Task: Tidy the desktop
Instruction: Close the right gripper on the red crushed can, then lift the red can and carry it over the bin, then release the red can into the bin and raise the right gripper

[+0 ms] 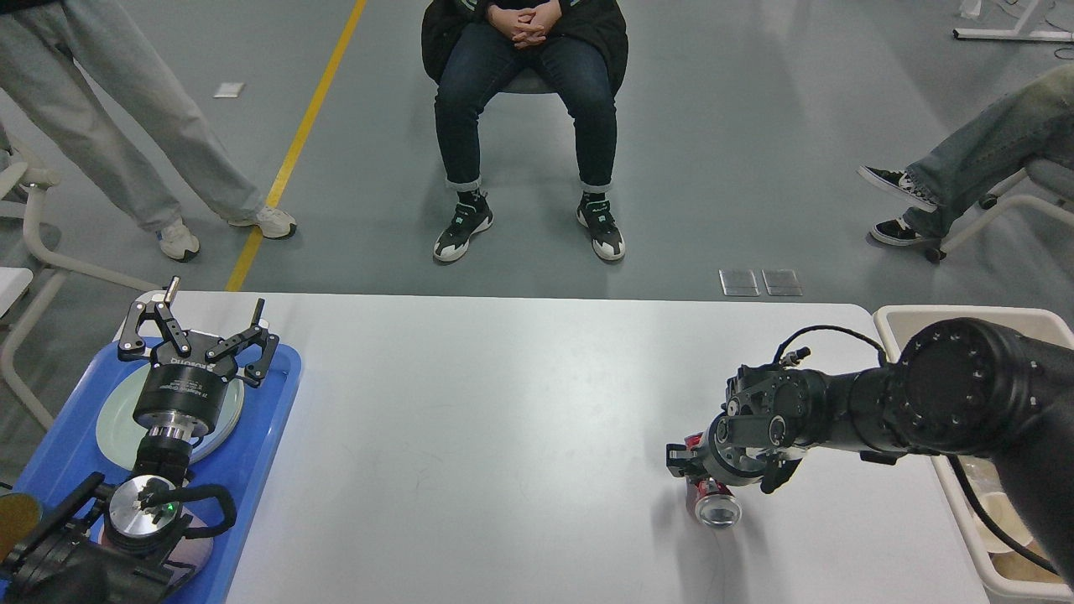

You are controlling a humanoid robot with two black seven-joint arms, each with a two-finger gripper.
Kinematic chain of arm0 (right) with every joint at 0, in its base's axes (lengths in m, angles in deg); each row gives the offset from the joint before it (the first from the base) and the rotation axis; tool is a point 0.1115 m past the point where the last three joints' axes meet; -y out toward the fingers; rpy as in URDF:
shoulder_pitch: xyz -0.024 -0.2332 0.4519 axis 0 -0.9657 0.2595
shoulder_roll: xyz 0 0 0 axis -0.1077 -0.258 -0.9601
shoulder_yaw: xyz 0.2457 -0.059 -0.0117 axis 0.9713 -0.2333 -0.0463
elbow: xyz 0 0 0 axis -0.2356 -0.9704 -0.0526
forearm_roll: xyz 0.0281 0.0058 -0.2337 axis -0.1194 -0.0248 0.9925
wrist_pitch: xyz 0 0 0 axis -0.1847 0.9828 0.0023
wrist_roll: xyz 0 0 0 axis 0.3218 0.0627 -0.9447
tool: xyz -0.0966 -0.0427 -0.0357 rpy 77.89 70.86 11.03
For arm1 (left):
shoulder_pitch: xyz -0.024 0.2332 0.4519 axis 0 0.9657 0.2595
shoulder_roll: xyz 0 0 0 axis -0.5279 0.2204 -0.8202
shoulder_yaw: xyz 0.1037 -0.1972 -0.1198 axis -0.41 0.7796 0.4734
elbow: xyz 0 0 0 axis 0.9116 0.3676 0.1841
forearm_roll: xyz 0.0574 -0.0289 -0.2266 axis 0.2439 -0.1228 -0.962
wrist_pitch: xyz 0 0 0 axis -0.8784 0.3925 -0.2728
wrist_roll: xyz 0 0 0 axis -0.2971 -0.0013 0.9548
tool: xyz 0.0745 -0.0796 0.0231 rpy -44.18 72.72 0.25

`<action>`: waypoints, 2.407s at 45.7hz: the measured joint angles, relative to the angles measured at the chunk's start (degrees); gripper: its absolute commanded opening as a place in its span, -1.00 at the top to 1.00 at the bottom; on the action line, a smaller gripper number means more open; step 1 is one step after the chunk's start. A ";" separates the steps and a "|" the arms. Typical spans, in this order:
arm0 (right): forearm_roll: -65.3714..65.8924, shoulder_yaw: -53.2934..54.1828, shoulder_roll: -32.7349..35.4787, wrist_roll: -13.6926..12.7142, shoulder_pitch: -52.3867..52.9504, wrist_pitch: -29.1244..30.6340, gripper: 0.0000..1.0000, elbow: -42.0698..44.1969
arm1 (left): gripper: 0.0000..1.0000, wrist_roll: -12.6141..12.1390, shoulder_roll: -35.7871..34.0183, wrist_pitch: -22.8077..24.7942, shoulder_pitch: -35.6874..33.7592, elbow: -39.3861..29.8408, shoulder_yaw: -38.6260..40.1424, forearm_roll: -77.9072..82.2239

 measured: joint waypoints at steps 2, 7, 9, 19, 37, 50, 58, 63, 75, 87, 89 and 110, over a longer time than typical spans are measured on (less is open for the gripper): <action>0.00 0.00 0.00 0.00 0.05 0.48 1.00 -0.03 | -0.93 0.00 0.00 0.00 -0.01 0.00 0.00 0.00; 0.42 -0.11 0.05 0.00 0.38 2.25 1.00 -0.55 | -0.93 0.00 0.00 0.00 -0.01 0.00 0.00 0.00; 0.43 -0.14 0.10 0.00 0.56 3.10 1.00 -0.76 | -0.93 0.00 0.00 0.00 -0.01 0.00 0.00 0.00; 0.04 -0.04 0.67 0.05 1.28 4.07 1.00 -1.07 | -0.93 0.00 0.00 0.00 -0.01 0.00 0.00 0.00; -2.92 -3.43 13.30 0.11 25.44 5.60 1.00 -25.43 | -0.93 0.00 0.00 0.00 -0.01 -0.01 0.00 0.00; -4.27 -13.29 19.96 2.98 51.33 15.05 1.00 -40.45 | -0.93 0.00 0.00 0.00 -0.01 -0.01 0.00 0.00; -4.63 -21.98 20.02 13.35 56.26 19.12 1.00 -41.37 | -0.93 0.00 0.00 0.00 -0.01 -0.01 0.00 0.00; -4.12 -24.46 20.45 13.82 56.52 19.24 1.00 -41.23 | -0.93 0.00 0.00 0.00 -0.01 -0.01 0.00 0.00; -3.73 -31.71 25.93 13.60 55.18 17.81 1.00 -38.69 | -0.93 0.09 0.00 0.00 0.10 -0.01 0.00 0.00; -0.63 -30.87 40.55 13.75 36.59 13.47 1.00 -21.44 | -0.93 0.10 0.00 0.00 0.13 0.01 0.00 0.00; -0.32 -28.99 42.41 13.76 31.74 13.22 1.00 -17.17 | -0.93 0.10 0.00 0.00 0.13 0.01 0.00 -0.01; -0.77 0.58 34.21 13.72 -23.18 0.75 1.00 28.64 | -0.93 0.10 0.00 0.00 0.07 0.01 0.00 0.00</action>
